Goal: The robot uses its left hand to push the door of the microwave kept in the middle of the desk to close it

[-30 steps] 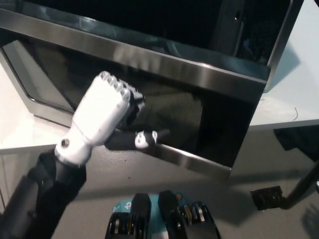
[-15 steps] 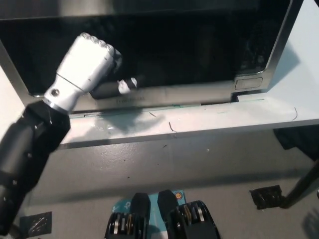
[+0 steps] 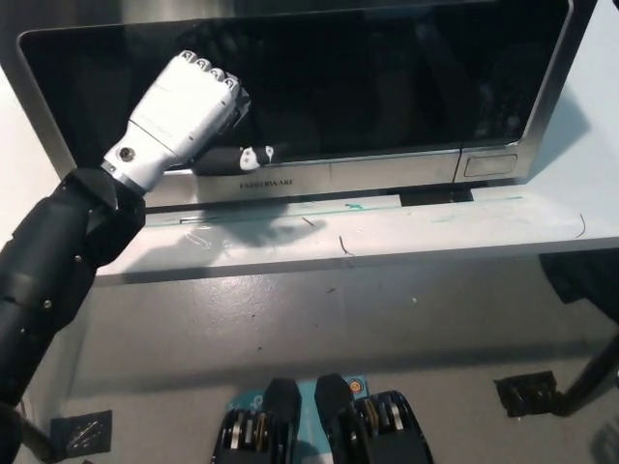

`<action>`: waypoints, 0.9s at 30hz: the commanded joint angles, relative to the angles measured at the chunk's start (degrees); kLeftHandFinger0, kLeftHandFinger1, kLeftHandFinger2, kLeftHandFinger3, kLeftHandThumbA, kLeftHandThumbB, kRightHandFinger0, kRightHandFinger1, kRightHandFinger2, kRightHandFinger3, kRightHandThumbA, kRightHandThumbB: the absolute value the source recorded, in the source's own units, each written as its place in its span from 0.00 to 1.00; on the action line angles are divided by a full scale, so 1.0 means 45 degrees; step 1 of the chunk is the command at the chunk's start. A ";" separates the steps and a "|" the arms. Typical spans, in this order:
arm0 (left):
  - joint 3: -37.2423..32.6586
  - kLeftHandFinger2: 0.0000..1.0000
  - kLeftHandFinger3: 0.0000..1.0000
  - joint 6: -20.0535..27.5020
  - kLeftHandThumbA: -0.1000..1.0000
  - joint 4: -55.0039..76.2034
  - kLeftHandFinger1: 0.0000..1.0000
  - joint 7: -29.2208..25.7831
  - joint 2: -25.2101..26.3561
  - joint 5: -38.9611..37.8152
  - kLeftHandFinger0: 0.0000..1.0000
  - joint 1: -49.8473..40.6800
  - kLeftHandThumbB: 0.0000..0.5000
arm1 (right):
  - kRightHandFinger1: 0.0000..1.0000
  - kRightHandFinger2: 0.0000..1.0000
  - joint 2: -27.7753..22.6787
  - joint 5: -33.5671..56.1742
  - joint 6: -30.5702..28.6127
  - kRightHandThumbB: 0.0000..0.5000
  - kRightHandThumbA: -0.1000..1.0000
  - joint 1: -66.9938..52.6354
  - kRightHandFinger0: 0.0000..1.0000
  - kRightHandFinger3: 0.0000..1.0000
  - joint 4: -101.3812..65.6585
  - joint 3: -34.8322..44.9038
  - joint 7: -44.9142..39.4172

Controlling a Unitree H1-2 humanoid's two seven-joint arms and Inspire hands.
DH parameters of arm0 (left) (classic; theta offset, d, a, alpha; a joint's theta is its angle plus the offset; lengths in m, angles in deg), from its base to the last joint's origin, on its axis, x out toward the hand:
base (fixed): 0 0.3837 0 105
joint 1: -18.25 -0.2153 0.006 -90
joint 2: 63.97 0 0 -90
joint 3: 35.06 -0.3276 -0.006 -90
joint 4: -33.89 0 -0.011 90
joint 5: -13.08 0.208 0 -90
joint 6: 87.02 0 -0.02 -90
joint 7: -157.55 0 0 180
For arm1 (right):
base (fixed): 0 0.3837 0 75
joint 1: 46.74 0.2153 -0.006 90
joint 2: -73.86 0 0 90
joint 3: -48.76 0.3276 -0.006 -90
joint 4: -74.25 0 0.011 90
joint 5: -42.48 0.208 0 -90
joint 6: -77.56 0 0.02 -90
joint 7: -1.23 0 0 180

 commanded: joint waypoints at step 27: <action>0.2419 0.00 0.00 -0.0177 1.00 0.9311 0.00 -0.2151 0.0212 -0.1462 0.00 -0.7880 0.00 | 0.78 0.84 -0.0079 0.0642 0.0047 0.23 0.30 0.0504 0.78 0.97 -0.0427 0.0229 -0.0109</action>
